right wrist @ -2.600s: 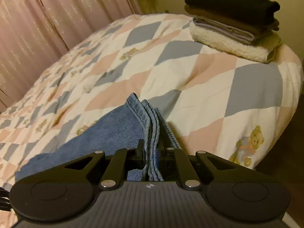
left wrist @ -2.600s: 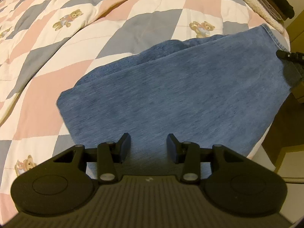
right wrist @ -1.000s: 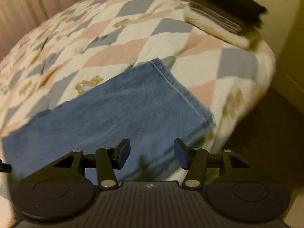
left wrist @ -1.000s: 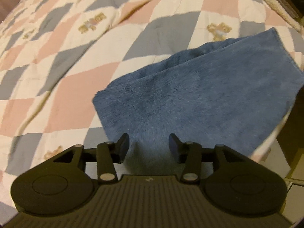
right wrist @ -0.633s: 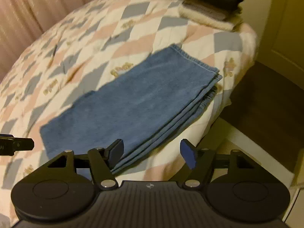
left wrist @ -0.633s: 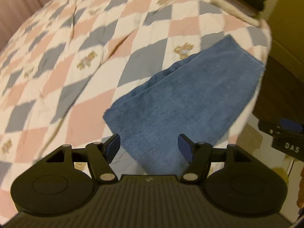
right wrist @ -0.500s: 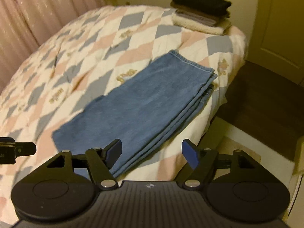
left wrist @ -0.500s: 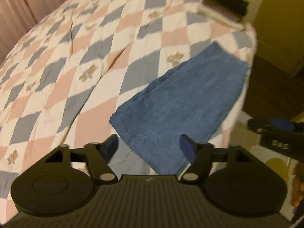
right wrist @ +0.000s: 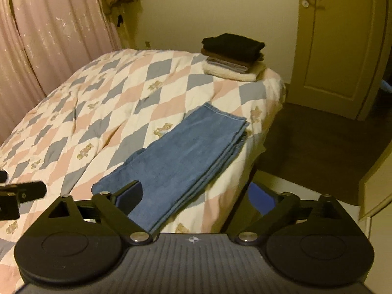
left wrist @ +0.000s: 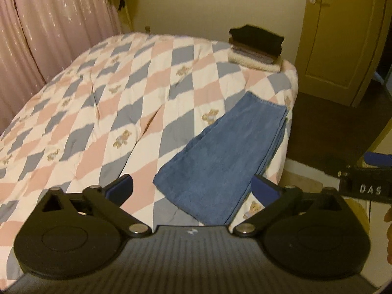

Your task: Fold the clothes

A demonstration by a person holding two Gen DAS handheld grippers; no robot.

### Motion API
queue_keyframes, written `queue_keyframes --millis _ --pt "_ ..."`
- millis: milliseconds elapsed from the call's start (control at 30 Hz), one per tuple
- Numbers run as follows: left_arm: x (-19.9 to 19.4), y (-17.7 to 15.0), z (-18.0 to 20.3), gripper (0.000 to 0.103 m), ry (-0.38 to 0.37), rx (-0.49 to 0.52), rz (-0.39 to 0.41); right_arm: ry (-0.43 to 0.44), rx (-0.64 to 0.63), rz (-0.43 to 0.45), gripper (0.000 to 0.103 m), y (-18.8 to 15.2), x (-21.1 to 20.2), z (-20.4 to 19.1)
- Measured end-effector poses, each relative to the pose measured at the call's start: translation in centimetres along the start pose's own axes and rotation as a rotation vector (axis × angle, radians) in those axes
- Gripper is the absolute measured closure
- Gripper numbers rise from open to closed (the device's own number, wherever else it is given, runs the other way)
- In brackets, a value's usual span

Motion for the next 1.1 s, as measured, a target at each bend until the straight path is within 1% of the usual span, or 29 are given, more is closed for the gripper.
queue_keyframes --millis 100,233,433,567,733,867,1000,1100 --pt "-1.5 -0.3 0.5 0.001 0.031 0.006 0.033 -0.032 -0.034 -0.016 0.002 -0.2 -1.4 -0.5" --pt "-3.1 -1.0 1.8 0.001 0.076 0.03 0.054 -0.075 -0.079 -0.035 0.002 -0.7 -3.1 -0.6" --pt "-5.4 -2.1 4.6 0.001 0.112 0.031 0.047 -0.086 -0.06 -0.048 0.002 -2.4 -6.2 1.5" --pt "-7.0 -3.5 5.8 0.001 0.107 0.04 0.026 -0.087 -0.028 -0.059 0.002 -3.5 -7.6 3.1" --pt "-8.7 -5.6 6.6 0.001 0.106 0.039 -0.007 -0.055 -0.009 -0.072 0.002 -5.0 -8.8 4.0" --pt "-9.9 -7.1 7.0 0.001 0.071 0.032 -0.03 -0.035 -0.023 -0.091 0.002 -6.1 -9.5 4.2" --pt "-11.0 -7.7 7.2 0.001 0.067 0.038 -0.032 -0.02 -0.029 -0.111 0.002 -7.0 -9.9 4.2" --pt "-11.8 -7.7 7.2 0.001 0.066 0.048 -0.024 -0.006 -0.027 -0.108 0.002 -7.2 -10.4 4.2"
Point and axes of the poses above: each gripper's, at about its wrist camera, not at the fingertips, and x roughly the way its jaws point, z to its right, y to its top, the point moved 4 cm from there along x, roughly the way its jaws point, and after that the axes turned 14 degrees about y, right-handed, at the moved point
